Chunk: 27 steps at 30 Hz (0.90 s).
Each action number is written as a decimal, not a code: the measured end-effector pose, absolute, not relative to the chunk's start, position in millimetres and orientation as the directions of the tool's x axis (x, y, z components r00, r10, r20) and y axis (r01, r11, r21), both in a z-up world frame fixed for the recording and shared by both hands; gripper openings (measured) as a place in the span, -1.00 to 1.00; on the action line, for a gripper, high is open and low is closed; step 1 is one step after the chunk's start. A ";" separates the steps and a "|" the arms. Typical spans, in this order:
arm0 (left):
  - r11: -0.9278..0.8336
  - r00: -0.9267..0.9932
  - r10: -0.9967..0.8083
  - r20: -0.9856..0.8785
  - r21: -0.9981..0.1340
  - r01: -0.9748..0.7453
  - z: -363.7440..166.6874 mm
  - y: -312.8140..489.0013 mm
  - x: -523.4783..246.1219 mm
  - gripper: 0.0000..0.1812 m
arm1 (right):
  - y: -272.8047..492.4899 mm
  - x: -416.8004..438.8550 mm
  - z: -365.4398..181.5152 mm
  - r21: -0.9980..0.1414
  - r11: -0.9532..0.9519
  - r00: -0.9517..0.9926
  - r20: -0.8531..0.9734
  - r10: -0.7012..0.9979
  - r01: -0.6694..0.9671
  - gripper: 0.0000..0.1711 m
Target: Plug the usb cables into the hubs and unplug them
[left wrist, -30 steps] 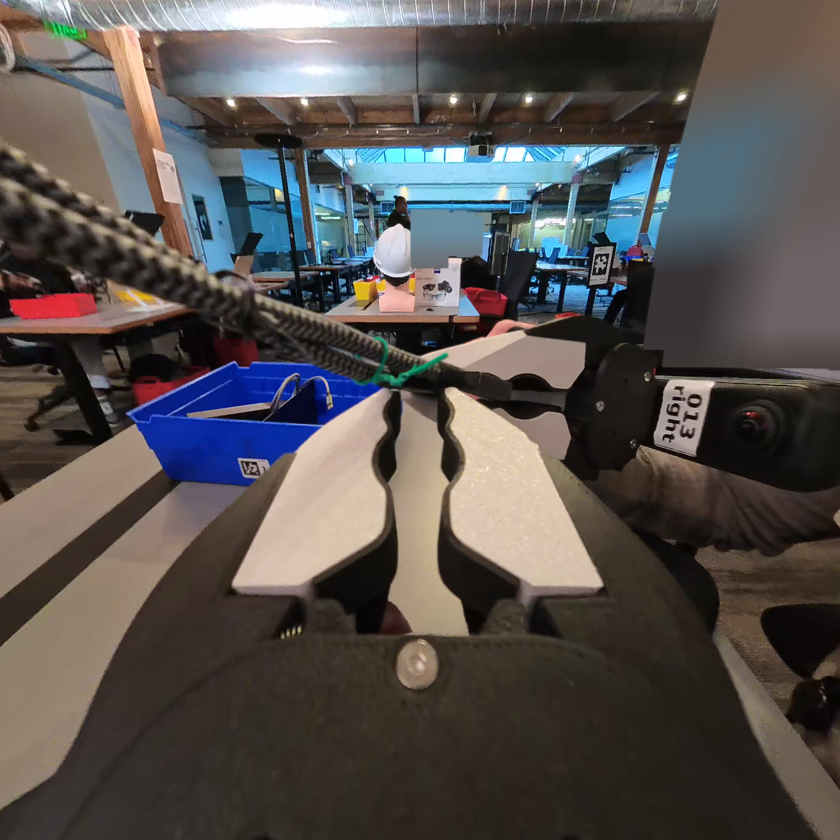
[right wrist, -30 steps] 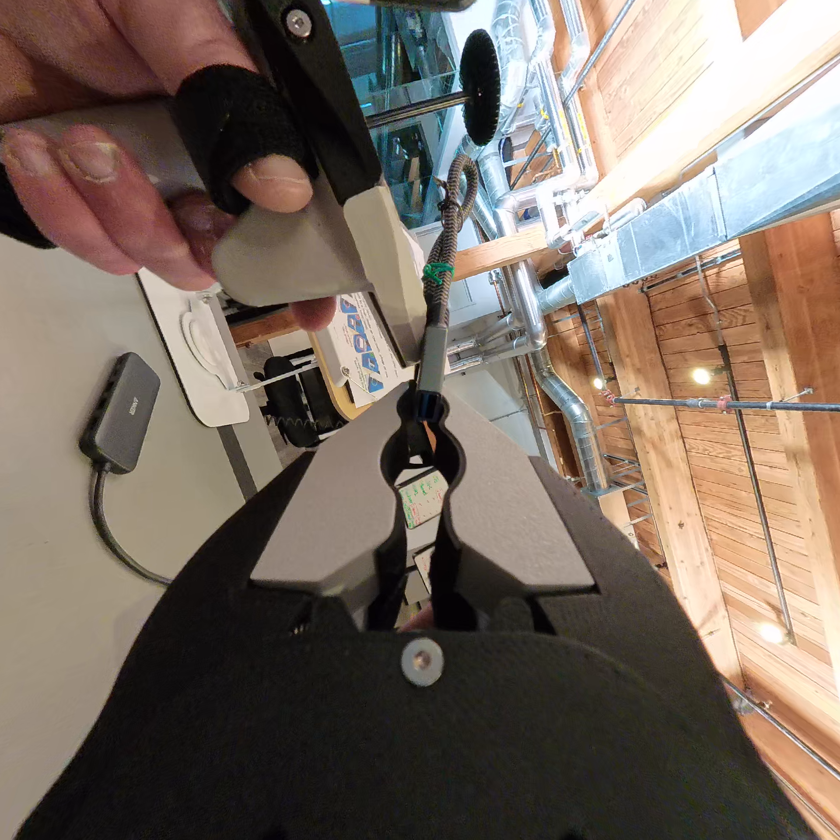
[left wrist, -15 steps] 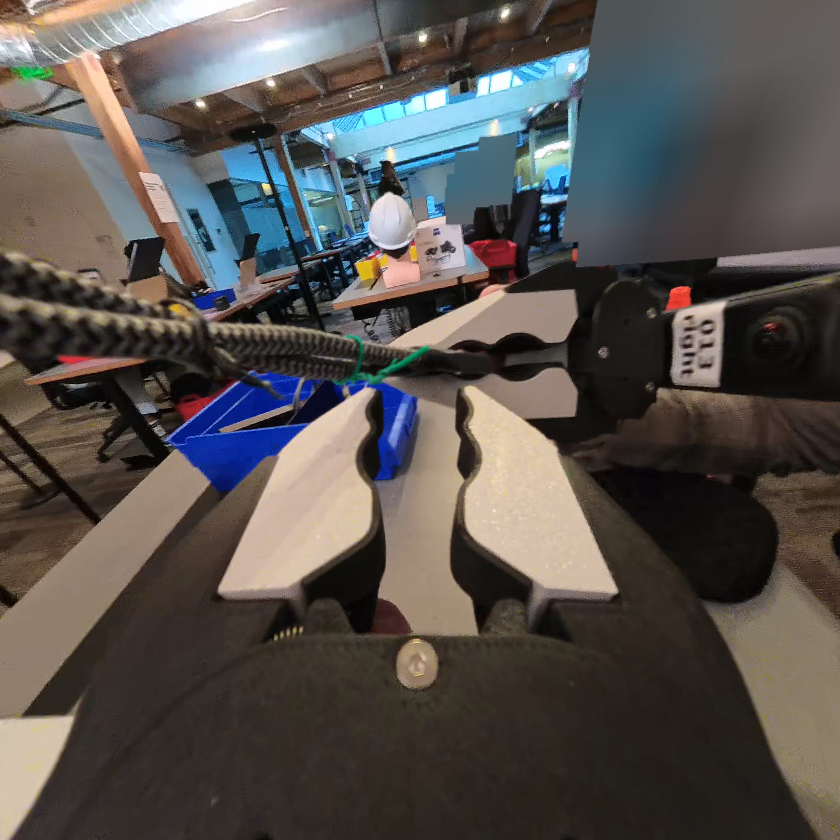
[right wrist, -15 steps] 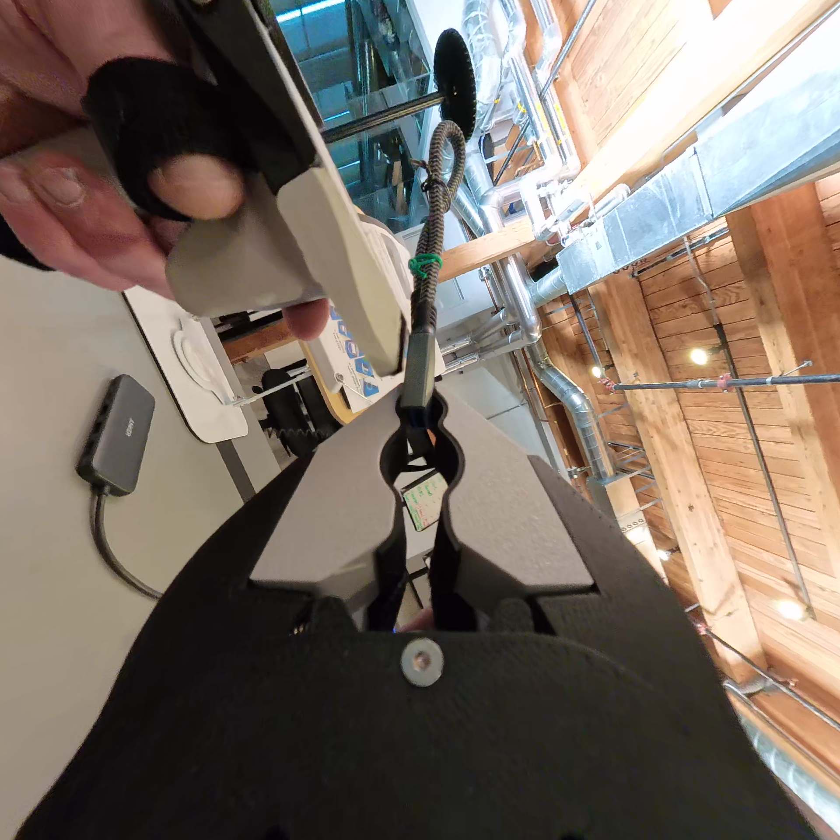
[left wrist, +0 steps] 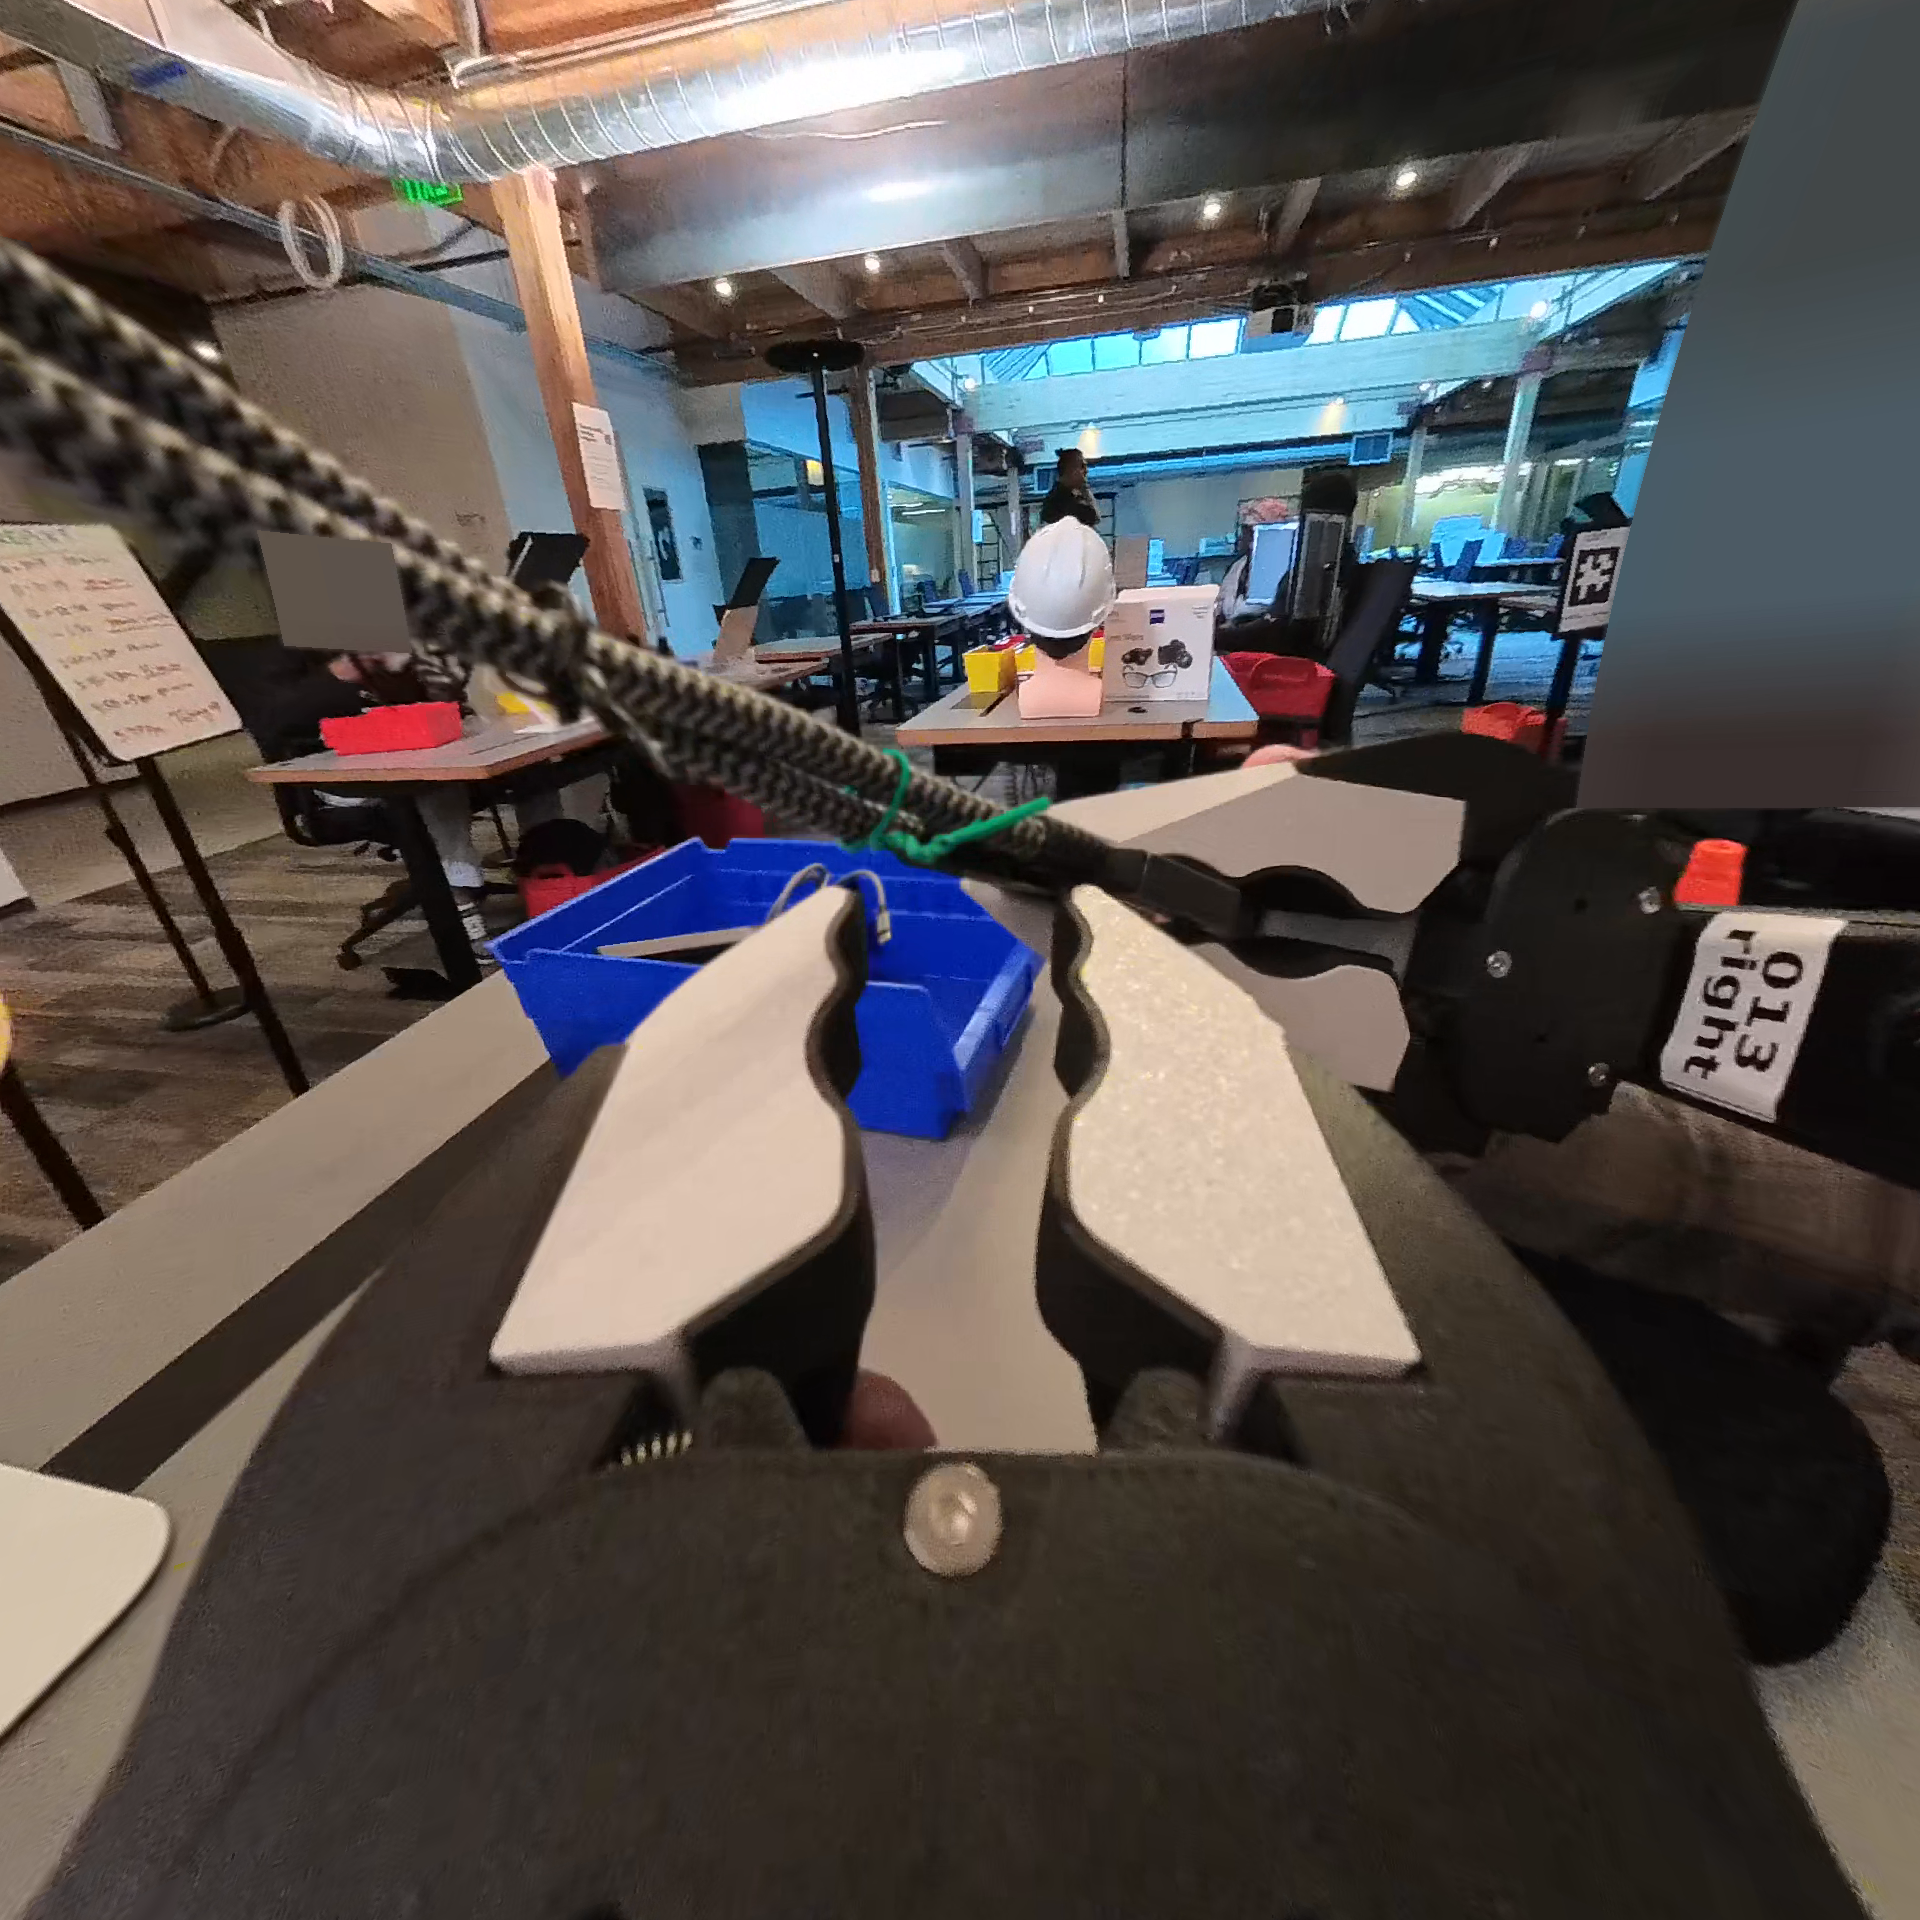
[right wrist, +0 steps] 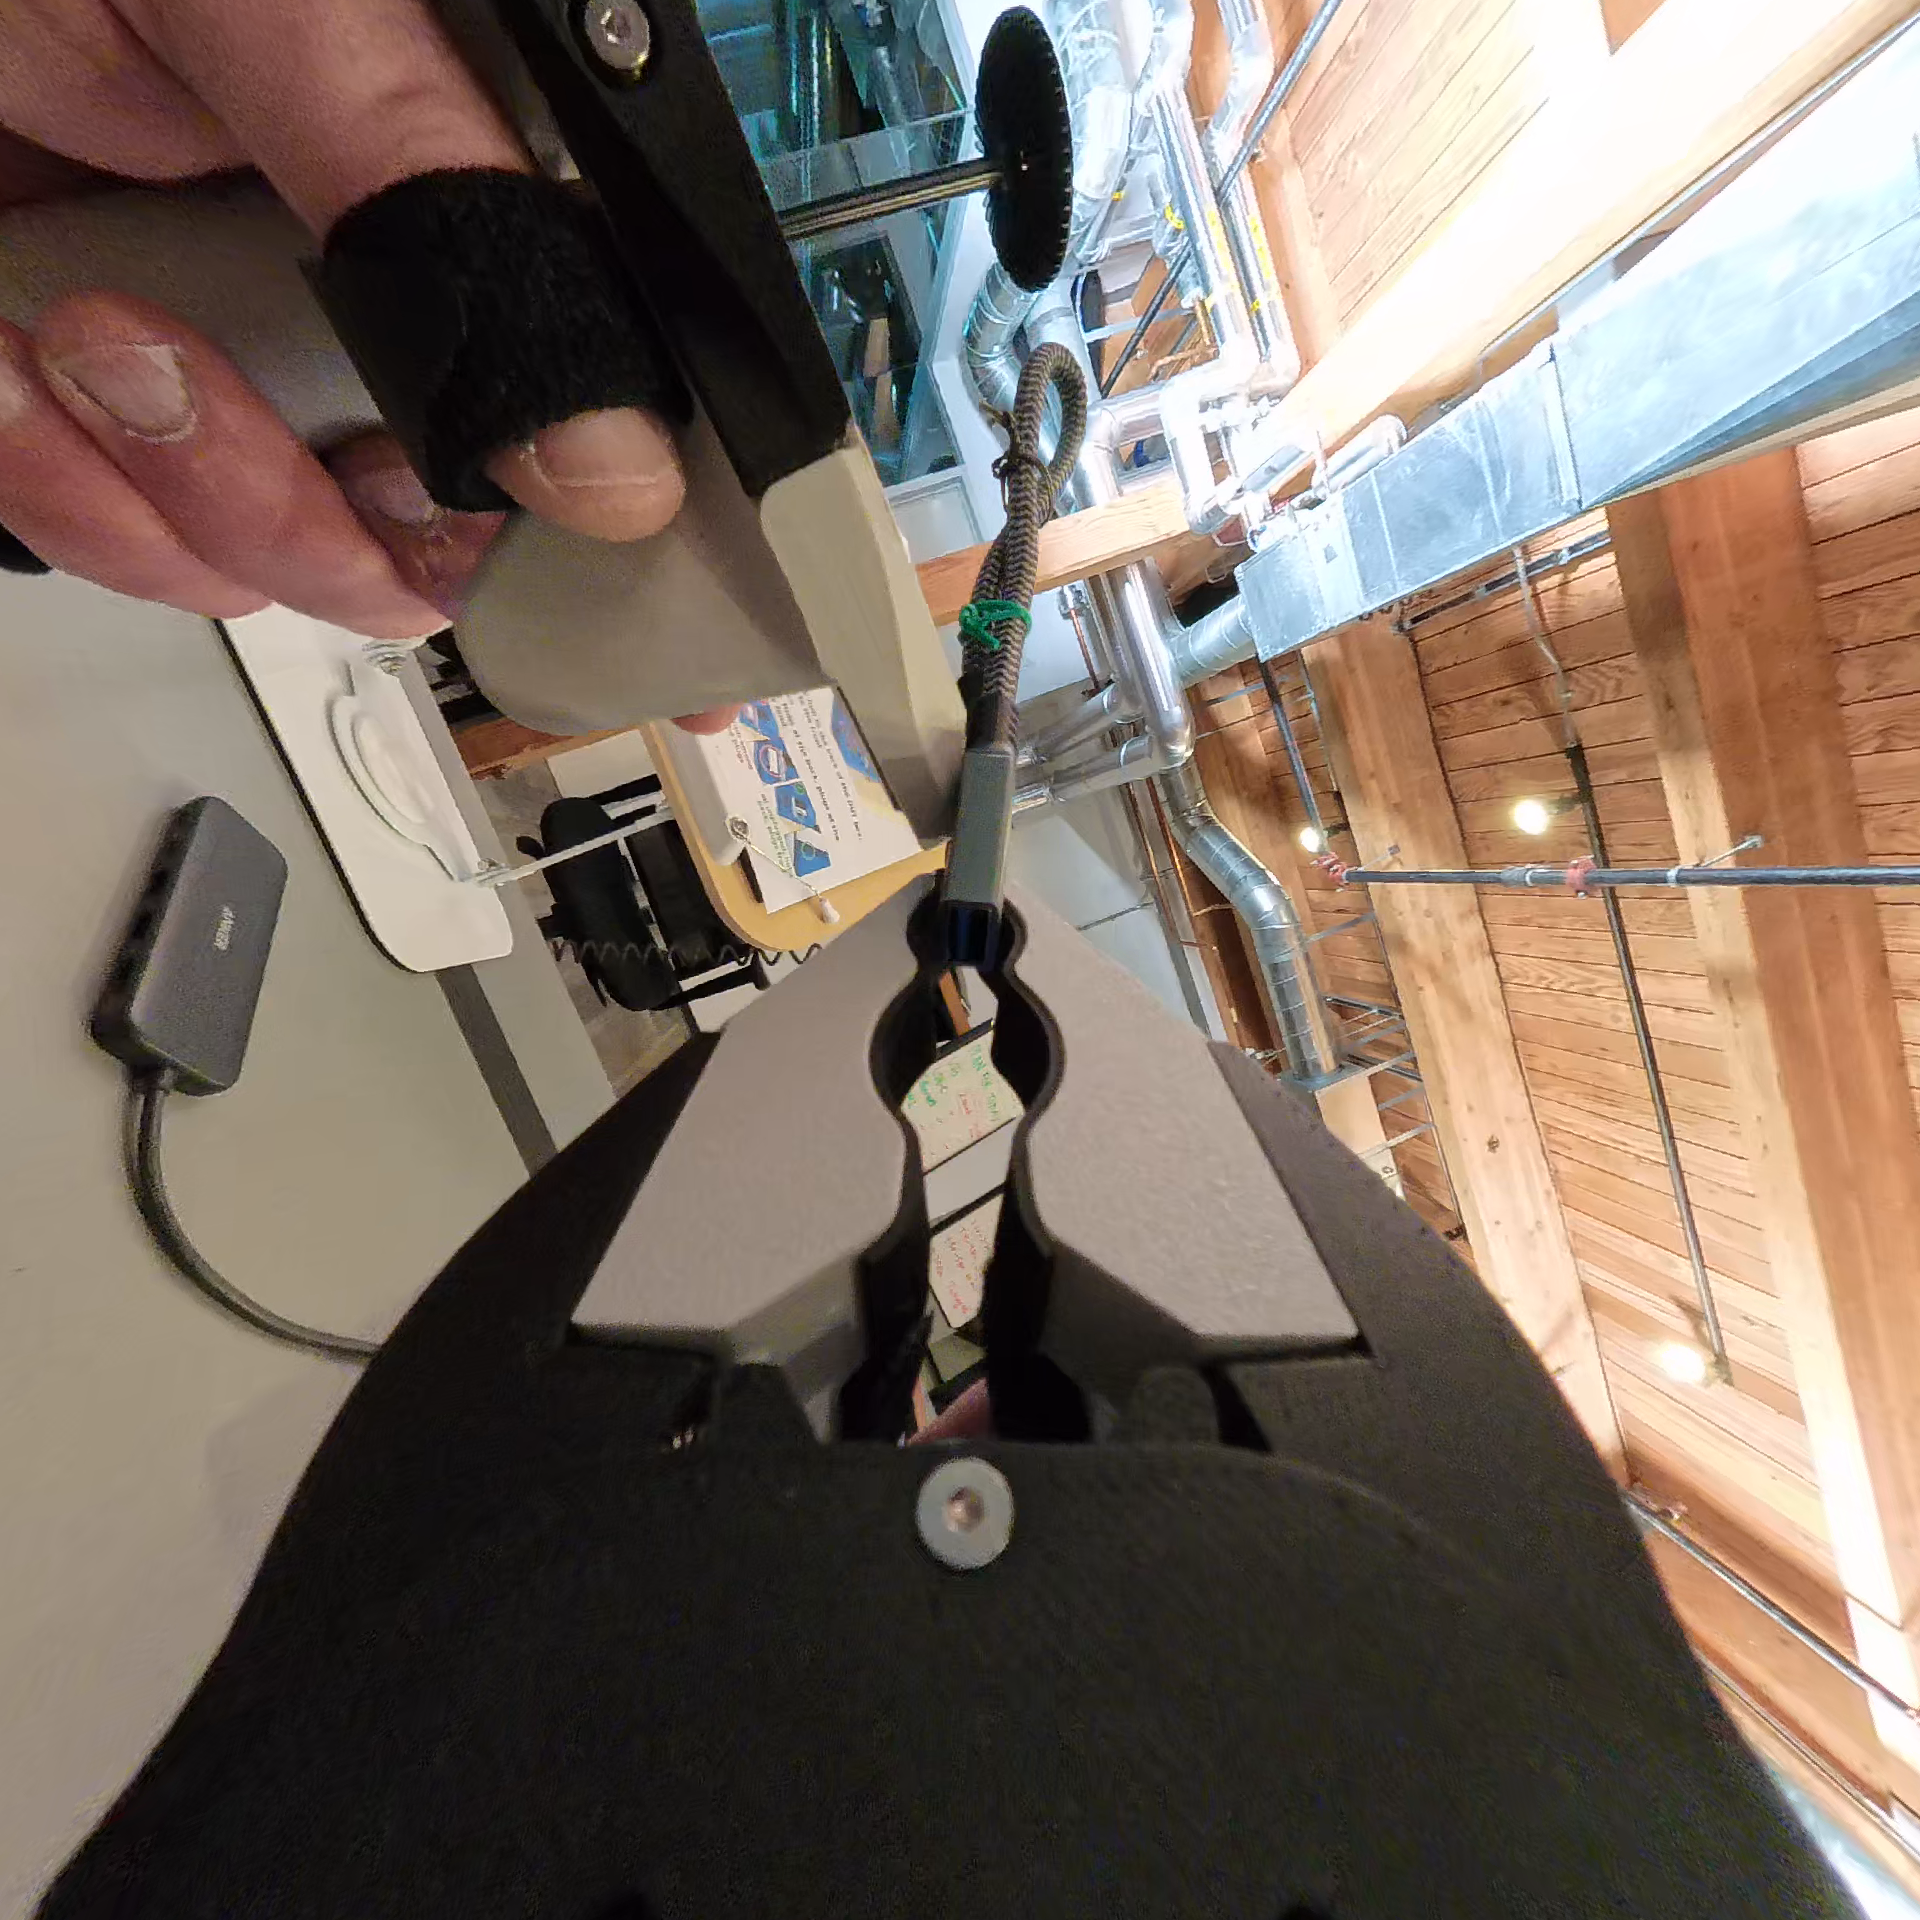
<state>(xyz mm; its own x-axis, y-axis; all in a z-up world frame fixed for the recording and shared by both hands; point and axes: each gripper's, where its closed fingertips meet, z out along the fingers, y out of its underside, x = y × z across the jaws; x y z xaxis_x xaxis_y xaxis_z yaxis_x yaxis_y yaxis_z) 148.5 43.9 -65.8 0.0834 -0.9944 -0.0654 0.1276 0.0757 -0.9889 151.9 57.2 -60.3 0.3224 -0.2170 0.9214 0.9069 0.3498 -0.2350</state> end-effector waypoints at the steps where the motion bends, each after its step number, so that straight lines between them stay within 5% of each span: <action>1: 0.058 0.065 -0.997 -0.049 -0.989 0.134 -64.4 40.5 148.3 -0.67 | 56.3 151.1 -58.9 -0.236 0.354 0.326 0.919 -0.222 0.905 -1.00; 13: 0.062 -0.018 -0.998 -0.066 -0.986 0.158 -56.4 28.2 148.7 -0.66 | 49.2 144.9 -50.3 -0.264 0.390 0.375 0.894 -0.243 0.882 -1.00; 17: 0.089 0.084 -0.994 -0.071 -0.968 0.233 -49.0 30.8 147.2 -0.67 | 48.7 144.6 -46.0 -0.307 0.397 0.421 0.875 -0.241 0.865 -1.00; 25: -0.059 0.005 -0.998 0.063 -0.953 0.298 -36.5 22.1 151.3 -0.71 | 42.5 144.8 -35.8 -0.399 0.459 0.526 0.830 -0.187 0.793 -1.00; 27: 0.059 0.062 -0.997 -0.044 -0.959 0.276 -36.6 24.7 151.1 -0.66 | 42.3 144.6 -38.6 -0.394 0.468 0.519 0.837 -0.172 0.791 -0.99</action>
<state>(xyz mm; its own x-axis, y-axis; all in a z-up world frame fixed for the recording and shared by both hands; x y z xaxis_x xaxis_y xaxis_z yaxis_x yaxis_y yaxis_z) 151.1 24.7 -36.6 0.0617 -0.9971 -0.0438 0.2758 0.0592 -0.9594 144.6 42.3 -38.6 0.5188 -0.1718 0.8375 0.7909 0.4684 -0.3938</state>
